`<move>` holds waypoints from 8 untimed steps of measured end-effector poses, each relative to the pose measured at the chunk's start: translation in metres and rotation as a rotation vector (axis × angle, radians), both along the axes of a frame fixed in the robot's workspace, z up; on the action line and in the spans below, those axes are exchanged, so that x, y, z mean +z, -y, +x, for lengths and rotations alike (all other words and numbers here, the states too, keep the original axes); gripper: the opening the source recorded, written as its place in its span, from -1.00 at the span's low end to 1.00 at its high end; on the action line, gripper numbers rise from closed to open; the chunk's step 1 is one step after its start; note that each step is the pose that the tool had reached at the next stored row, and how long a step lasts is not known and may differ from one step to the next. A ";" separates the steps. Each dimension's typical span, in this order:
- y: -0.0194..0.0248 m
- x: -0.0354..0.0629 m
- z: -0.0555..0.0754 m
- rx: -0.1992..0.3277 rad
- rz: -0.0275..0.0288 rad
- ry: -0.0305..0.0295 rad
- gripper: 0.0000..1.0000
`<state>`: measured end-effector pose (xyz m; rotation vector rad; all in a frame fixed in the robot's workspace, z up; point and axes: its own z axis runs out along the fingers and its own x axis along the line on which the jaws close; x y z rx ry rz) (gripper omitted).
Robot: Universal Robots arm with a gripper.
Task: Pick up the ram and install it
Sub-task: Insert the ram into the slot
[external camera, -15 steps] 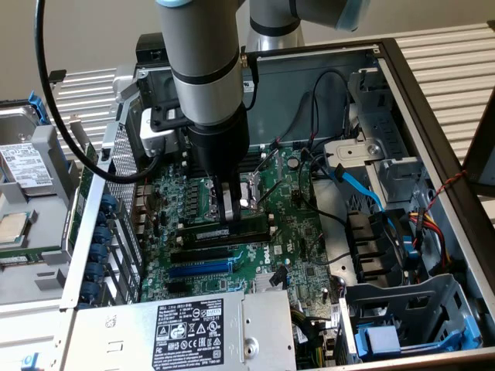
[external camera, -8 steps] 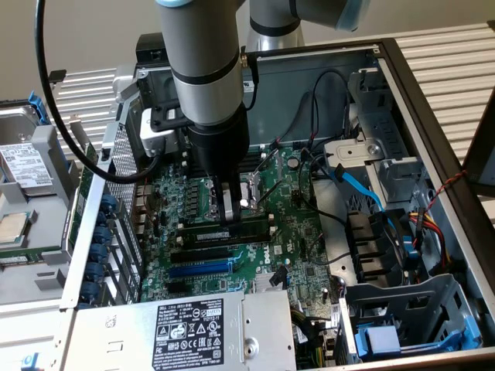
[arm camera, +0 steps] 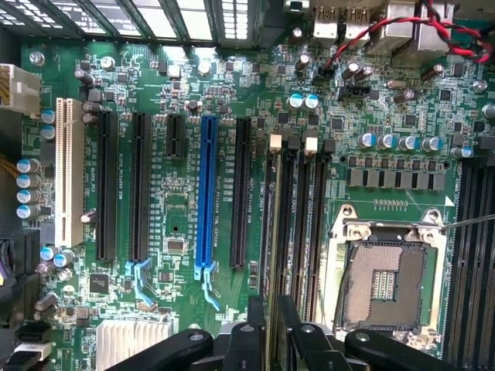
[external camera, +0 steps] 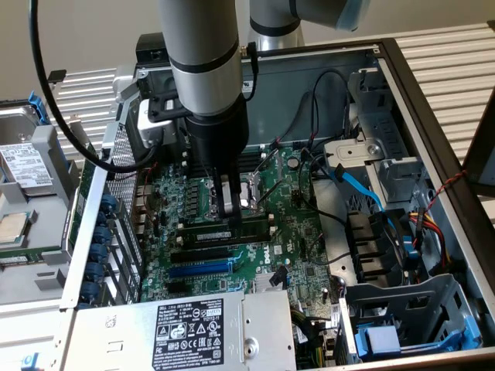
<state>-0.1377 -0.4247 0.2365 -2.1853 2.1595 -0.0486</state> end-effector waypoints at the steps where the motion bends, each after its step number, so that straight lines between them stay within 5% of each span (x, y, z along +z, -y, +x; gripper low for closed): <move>1: 0.0000 0.0020 0.000 0.000 0.0000 0.0001 -0.56; 8: 0.0000 0.0092 0.000 0.000 0.0002 0.0002 -0.56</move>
